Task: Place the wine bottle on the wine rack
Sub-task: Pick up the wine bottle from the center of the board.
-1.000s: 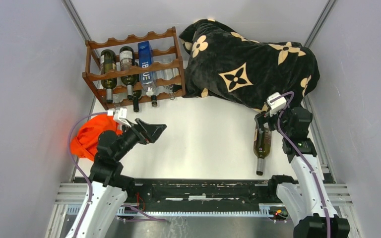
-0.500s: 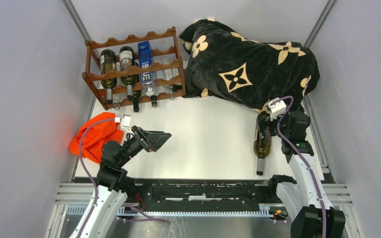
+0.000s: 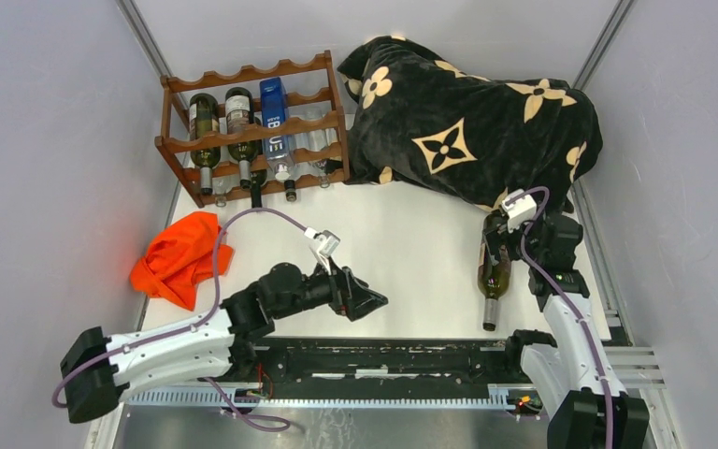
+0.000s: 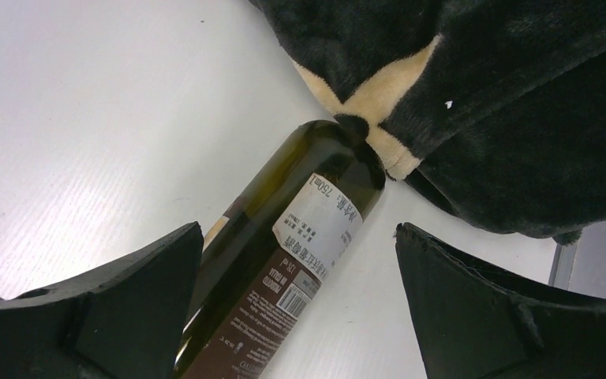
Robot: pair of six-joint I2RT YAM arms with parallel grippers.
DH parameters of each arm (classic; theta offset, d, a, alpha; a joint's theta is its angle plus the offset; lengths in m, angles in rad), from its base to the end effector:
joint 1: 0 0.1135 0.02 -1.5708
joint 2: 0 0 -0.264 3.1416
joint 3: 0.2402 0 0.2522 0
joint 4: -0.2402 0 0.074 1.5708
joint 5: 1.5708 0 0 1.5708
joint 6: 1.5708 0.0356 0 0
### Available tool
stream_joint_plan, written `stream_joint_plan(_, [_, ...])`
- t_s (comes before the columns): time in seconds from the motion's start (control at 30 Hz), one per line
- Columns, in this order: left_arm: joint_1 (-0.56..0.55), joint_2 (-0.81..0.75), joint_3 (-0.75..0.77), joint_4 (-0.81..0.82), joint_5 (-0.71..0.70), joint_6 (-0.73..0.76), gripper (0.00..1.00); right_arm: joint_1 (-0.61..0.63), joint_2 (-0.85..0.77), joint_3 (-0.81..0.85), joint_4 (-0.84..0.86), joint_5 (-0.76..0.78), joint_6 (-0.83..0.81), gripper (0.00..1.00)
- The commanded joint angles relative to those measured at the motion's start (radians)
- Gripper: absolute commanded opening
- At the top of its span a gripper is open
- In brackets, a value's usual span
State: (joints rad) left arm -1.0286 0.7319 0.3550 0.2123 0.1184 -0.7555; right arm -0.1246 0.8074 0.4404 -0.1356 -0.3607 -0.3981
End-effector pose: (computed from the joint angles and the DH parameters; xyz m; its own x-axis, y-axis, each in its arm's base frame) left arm 0.0900 -0.1575 0.2376 -0.6860 -0.1807 -0.7048 0.6050 0.3966 -0.6905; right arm 0.1818 -0.0101 0.2207 -0.3667 -0.3196 -0.8737 -0.3610 0.9144 -0.1830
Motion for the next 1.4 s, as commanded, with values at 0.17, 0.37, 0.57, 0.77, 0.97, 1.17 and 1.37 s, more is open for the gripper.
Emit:
stream_joint_plan(0.17, [-0.071, 0.193, 0.042, 0.230, -0.142, 0.061, 1.00, -0.004, -0.031, -0.019, 0.035, -0.012, -0.061, 0.98])
stream_joint_plan(0.37, [-0.077, 0.245, 0.061, 0.237, -0.155, 0.068, 1.00, -0.003, -0.028, -0.020, 0.028, -0.018, -0.070, 0.98])
stream_joint_plan(0.57, [-0.078, 0.292, 0.077, 0.238, -0.157, 0.070, 1.00, -0.003, -0.016, -0.019, 0.019, -0.020, -0.076, 0.98])
stream_joint_plan(0.77, [-0.079, 0.308, 0.077, 0.240, -0.163, 0.070, 1.00, -0.004, -0.017, -0.022, 0.019, -0.017, -0.079, 0.98])
stream_joint_plan(0.97, [-0.083, 0.308, 0.064, 0.241, -0.175, 0.068, 1.00, -0.003, -0.001, -0.013, 0.005, -0.012, -0.079, 0.98])
stream_joint_plan(1.17, [-0.085, 0.319, 0.058, 0.249, -0.181, 0.064, 1.00, -0.005, 0.036, 0.006, -0.019, 0.011, -0.073, 0.98])
stream_joint_plan(1.37, [-0.087, 0.331, 0.061, 0.251, -0.189, 0.062, 1.00, -0.003, 0.086, 0.017, -0.033, 0.032, -0.051, 0.98])
